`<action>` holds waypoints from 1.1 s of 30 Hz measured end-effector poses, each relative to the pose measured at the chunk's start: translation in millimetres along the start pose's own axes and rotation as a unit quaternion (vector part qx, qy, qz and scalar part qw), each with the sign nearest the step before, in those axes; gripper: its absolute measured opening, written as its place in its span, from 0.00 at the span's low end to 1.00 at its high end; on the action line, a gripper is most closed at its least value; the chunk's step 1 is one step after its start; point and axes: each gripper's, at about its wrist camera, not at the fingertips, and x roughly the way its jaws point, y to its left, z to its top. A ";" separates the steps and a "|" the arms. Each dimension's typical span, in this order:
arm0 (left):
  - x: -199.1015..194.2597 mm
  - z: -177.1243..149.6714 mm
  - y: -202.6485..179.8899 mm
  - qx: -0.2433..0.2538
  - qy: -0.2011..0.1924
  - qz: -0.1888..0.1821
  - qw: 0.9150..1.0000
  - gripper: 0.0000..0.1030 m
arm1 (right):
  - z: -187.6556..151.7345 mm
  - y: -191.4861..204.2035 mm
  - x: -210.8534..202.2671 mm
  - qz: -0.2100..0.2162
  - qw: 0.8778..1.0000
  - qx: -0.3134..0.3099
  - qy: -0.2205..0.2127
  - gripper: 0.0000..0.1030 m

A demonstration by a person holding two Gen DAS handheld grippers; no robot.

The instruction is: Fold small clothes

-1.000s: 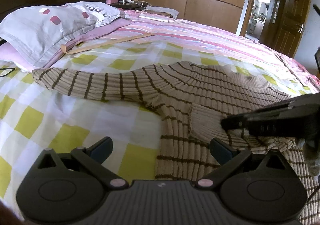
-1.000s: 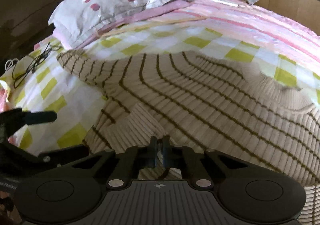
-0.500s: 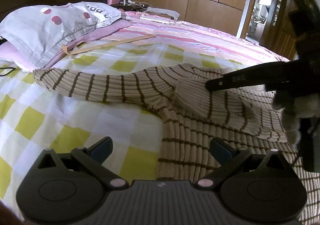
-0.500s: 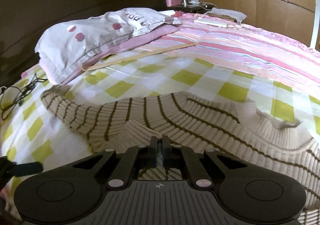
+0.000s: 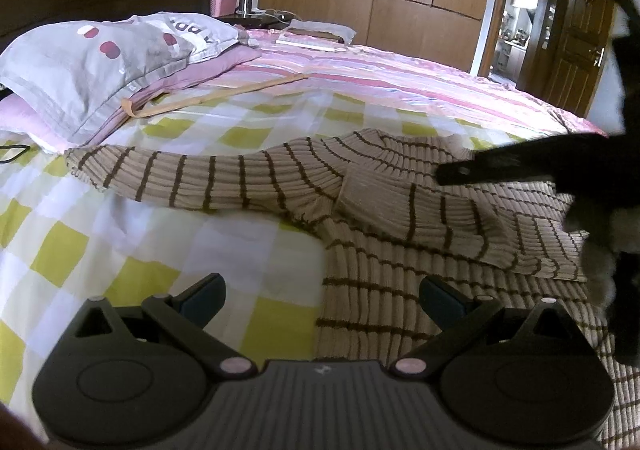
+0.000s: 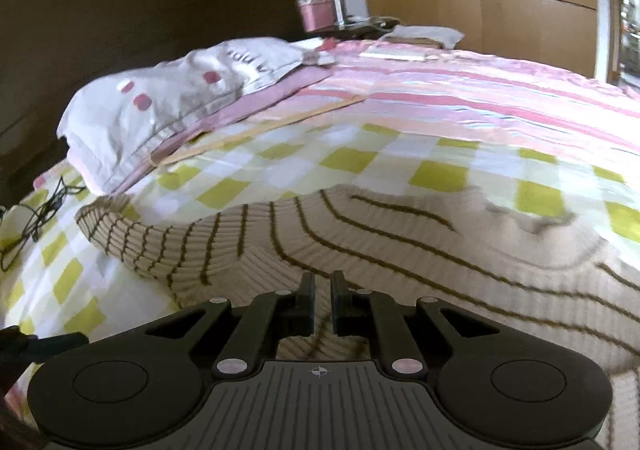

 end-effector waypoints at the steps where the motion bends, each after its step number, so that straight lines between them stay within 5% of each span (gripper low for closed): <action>1: -0.4 0.0 0.2 0.000 -0.002 -0.001 1.000 1.00 | -3.1 -2.5 -4.8 -0.004 1.000 0.004 -0.002 0.11; 5: -2.0 -0.4 0.5 -0.001 -0.010 -0.005 1.000 1.00 | -23.7 -7.8 -19.8 -0.020 1.000 0.009 -0.007 0.11; 10: 0.1 -1.3 0.6 -0.001 -0.011 0.001 1.000 1.00 | -45.8 -2.6 -5.7 -0.022 0.999 0.003 0.038 0.11; 28: 5.9 8.4 39.1 -0.068 -0.024 0.042 0.997 1.00 | -53.8 15.3 -12.1 -0.017 0.999 0.038 -0.011 0.11; 33: 9.0 15.9 60.0 -0.088 -0.037 0.079 0.992 1.00 | -53.5 20.6 -2.4 -0.022 0.999 0.035 -0.005 0.11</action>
